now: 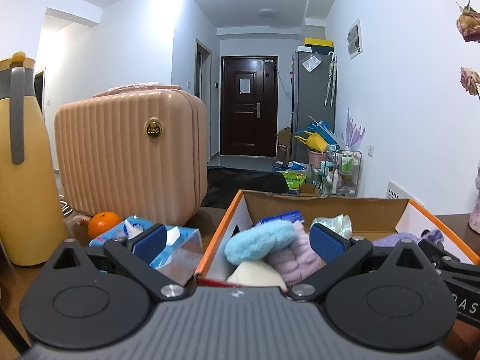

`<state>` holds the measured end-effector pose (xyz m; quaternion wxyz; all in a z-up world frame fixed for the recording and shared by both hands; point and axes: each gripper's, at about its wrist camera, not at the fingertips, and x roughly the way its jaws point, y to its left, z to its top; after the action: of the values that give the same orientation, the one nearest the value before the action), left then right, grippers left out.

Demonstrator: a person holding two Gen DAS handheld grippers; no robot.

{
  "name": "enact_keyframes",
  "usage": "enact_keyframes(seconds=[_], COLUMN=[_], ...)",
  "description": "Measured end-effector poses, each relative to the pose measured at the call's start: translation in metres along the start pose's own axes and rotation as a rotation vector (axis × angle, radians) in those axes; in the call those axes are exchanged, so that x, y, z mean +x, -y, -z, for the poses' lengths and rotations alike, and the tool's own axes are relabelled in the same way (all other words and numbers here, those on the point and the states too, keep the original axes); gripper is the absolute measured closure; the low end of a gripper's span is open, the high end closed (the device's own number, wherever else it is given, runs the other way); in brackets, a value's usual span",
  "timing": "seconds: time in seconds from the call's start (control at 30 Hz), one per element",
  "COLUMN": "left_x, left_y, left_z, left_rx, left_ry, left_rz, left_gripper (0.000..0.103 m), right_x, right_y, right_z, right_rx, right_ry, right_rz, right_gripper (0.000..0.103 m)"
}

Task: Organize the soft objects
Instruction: 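Withdraw both grippers from the box toward the sheep plush and pink sponge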

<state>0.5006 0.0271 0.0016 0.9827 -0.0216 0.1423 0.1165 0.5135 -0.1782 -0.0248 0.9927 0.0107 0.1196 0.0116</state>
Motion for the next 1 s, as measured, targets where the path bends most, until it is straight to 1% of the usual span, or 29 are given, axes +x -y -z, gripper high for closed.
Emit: enact_keyframes(seconds=[1.0], left_x=[-0.105], left_y=[-0.006], left_z=[0.036], left_rx=[0.054], left_ry=[-0.041], left_rz=[0.04], left_gripper=[0.0], right_x=[-0.117], right_y=[0.045], right_z=[0.025], right_rx=[-0.063], right_ry=[0.006], right_rz=[0.018], right_gripper=[0.0])
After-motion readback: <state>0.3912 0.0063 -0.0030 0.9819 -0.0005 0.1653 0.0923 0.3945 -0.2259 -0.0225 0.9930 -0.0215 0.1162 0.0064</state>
